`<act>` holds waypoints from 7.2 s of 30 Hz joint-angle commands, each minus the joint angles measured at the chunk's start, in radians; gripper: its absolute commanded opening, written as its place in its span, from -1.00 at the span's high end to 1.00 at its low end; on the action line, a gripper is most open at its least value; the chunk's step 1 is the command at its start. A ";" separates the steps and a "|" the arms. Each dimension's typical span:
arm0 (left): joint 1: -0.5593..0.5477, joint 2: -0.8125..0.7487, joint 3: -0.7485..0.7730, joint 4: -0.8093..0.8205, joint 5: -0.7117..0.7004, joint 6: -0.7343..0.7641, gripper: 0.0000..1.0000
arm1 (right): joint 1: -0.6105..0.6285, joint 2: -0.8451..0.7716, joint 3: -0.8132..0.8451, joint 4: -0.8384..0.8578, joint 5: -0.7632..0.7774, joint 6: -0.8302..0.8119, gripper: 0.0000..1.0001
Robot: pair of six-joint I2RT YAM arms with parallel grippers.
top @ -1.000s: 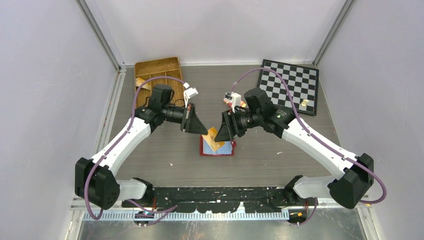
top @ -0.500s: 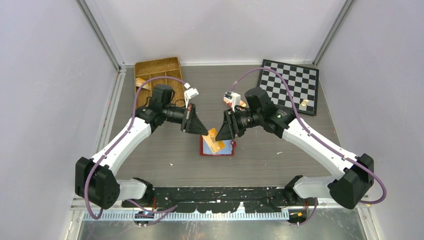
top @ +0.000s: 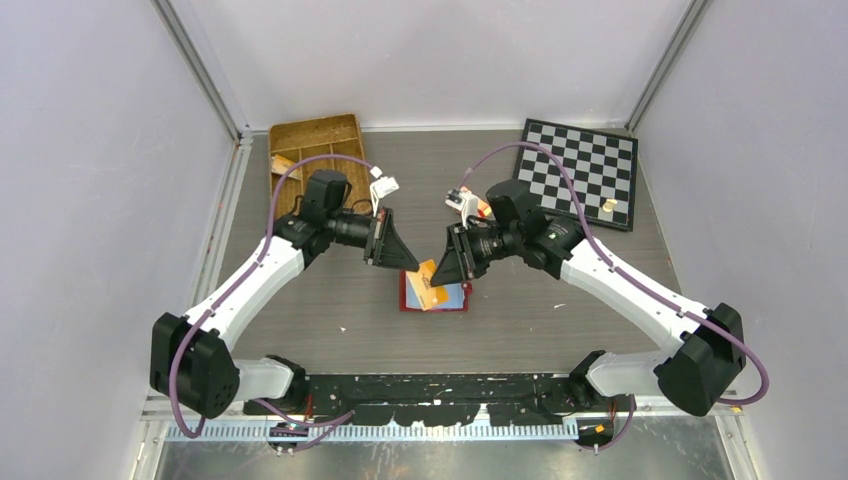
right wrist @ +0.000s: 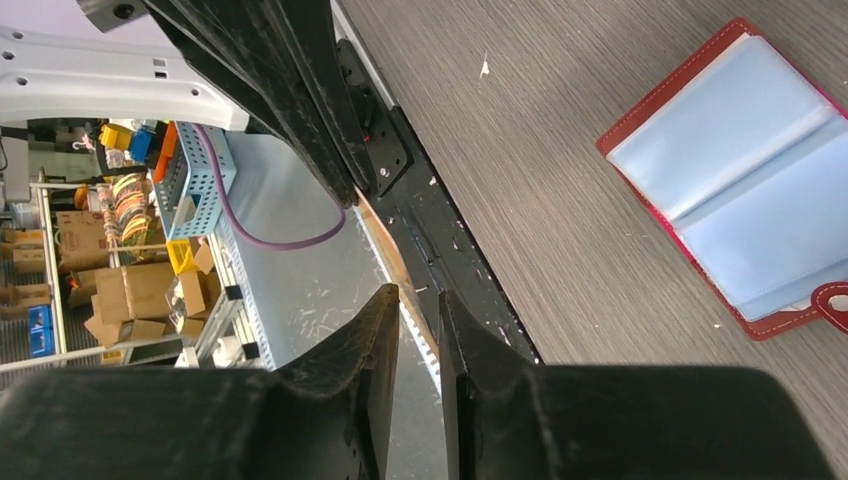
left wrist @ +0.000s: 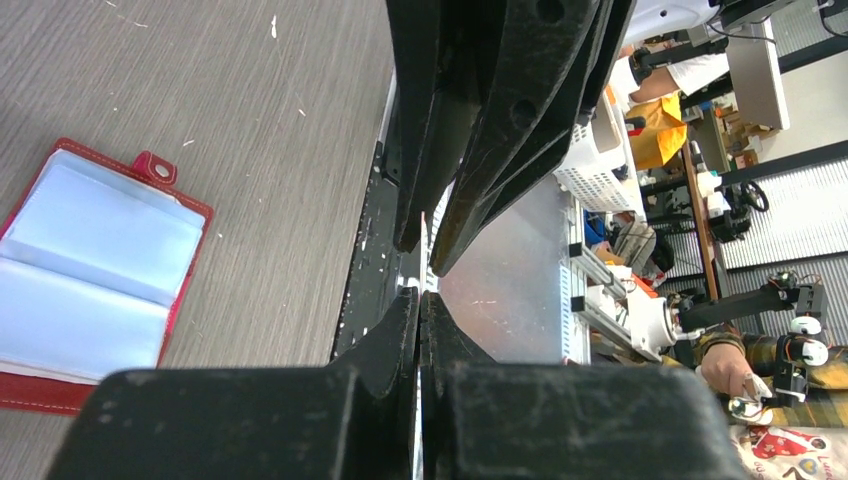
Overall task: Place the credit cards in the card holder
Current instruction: Insert the credit card into the card holder.
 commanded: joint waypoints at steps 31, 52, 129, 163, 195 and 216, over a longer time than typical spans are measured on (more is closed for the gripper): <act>-0.060 0.177 -0.181 0.062 -0.800 -0.237 -0.51 | -0.101 0.220 -0.257 0.336 0.171 0.211 0.99; -0.065 0.355 -0.212 0.172 -0.793 -0.291 0.00 | -0.141 0.360 -0.305 0.417 0.068 0.221 0.99; -0.066 0.422 -0.187 0.117 -0.824 -0.231 0.59 | -0.173 0.560 -0.283 0.516 0.081 0.227 0.99; -0.066 0.369 -0.224 0.142 -0.818 -0.250 0.56 | -0.114 0.458 -0.231 0.319 0.236 0.225 0.26; -0.135 0.405 -0.237 0.260 -0.766 -0.342 0.52 | -0.113 0.378 -0.164 0.156 0.324 0.144 -0.01; -0.148 0.415 -0.233 0.277 -0.751 -0.350 0.87 | -0.049 0.442 -0.087 0.181 0.306 0.164 0.28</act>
